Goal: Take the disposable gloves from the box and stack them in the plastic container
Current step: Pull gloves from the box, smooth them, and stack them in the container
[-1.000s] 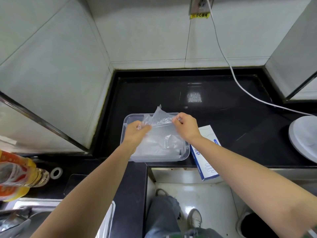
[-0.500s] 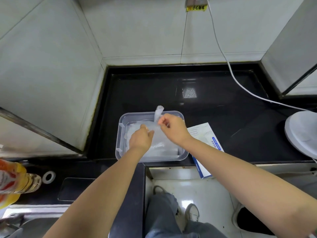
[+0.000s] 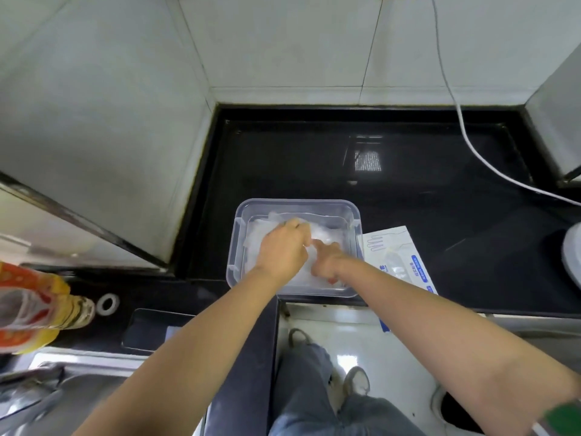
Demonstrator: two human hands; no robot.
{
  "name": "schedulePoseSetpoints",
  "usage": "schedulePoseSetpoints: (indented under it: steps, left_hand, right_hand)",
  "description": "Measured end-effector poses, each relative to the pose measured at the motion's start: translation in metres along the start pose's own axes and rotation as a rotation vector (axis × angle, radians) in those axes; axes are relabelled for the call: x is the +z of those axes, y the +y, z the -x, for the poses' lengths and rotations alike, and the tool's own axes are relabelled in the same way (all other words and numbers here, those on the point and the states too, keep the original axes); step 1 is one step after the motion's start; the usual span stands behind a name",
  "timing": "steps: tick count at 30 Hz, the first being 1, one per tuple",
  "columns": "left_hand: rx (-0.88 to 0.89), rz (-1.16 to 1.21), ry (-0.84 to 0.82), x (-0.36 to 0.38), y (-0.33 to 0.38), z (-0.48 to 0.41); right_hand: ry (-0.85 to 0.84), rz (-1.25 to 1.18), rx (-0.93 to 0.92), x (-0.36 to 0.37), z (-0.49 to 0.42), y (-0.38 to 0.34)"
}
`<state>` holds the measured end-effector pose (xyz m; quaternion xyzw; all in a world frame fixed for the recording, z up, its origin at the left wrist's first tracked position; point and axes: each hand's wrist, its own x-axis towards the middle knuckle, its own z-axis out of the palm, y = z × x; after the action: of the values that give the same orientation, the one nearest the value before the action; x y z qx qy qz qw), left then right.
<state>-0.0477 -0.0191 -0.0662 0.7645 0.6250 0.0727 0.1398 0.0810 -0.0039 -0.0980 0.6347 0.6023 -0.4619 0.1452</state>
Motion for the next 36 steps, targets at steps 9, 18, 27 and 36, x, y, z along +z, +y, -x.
schedulePoseSetpoints:
  steps: [9, 18, 27, 36]
  left_hand:
    - [-0.224, -0.095, -0.649, 0.028, -0.014, -0.002]
    - [-0.192, -0.011, 0.016, -0.009, 0.029, 0.002]
    - [-0.121, 0.611, -0.118, -0.003, 0.158, 0.008]
    - [-0.213, 0.405, -0.451, 0.064, 0.163, 0.021]
  right_hand:
    - [-0.007, 0.051, 0.001, -0.004, 0.01, 0.001]
    - [0.435, -0.531, -0.418, -0.068, 0.048, 0.009]
    - [0.225, 0.186, 0.037, -0.068, 0.065, 0.11]
    - [0.506, 0.246, -0.046, -0.027, 0.05, 0.143]
